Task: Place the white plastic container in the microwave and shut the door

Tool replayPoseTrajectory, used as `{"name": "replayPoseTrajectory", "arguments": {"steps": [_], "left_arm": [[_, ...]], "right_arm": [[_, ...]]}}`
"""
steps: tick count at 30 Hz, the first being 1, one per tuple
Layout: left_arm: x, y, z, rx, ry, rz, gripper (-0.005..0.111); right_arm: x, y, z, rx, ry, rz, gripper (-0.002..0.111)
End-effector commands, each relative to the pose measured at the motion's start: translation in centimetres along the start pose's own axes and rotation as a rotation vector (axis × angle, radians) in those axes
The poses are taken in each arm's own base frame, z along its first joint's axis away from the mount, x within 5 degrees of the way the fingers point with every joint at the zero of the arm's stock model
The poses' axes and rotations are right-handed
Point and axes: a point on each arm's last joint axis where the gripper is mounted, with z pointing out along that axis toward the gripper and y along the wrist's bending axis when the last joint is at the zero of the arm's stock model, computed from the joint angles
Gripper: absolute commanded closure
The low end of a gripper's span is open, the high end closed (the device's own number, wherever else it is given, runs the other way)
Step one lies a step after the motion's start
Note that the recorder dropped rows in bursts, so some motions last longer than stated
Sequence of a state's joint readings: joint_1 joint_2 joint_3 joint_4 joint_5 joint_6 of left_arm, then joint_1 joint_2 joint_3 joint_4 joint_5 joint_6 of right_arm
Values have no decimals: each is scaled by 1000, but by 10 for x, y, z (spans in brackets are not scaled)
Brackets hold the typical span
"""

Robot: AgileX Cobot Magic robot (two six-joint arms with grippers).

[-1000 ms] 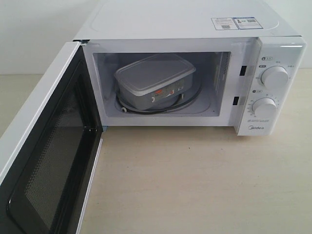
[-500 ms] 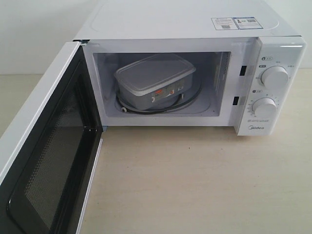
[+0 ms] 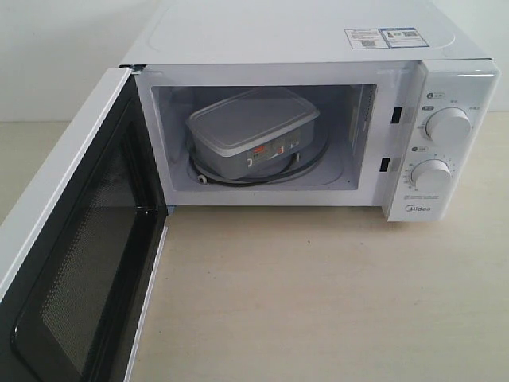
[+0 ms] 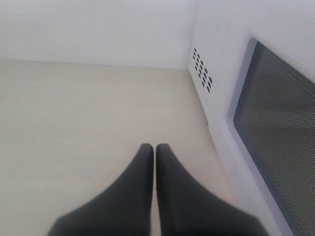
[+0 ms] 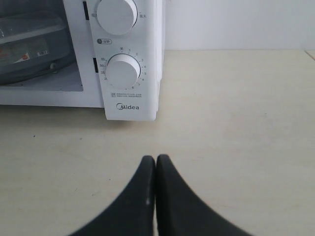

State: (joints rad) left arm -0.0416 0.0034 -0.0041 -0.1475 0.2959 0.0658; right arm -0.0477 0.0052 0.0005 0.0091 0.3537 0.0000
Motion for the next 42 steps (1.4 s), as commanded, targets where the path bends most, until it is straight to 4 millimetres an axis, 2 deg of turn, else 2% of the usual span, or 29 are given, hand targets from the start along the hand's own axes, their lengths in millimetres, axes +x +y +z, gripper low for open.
{"name": "replayPoseTrajectory", "arguments": {"steps": [1,11,15,20,24,28,30,34,37,42], "left_arm": [[1,1,0,-11,0,24,102],[1,1,0,-11,-2,24,102],[-6,1,0,-14,-83,18,102],[-39,2,-9,11,-386,-197,102],[-82,-3,-31,22,-491,-123,102],[-135,-10,-38,26,-443,-59,102],[-158,-13,-31,24,-315,-1,102],[-187,-16,-4,18,-132,113,102],[-203,-15,19,6,-136,129,102],[-211,-12,48,-18,-199,113,102]], "right_arm": [[-1,0,0,2,-10,0,108],[-1,0,0,2,-10,0,108],[-1,0,0,2,-10,0,108],[-1,0,0,2,-10,0,108],[-1,0,0,2,-10,0,108],[-1,0,0,2,-10,0,108],[-1,0,0,2,-10,0,108],[-1,0,0,2,-10,0,108],[-1,0,0,2,-10,0,108],[-1,0,0,2,-10,0,108]]}}
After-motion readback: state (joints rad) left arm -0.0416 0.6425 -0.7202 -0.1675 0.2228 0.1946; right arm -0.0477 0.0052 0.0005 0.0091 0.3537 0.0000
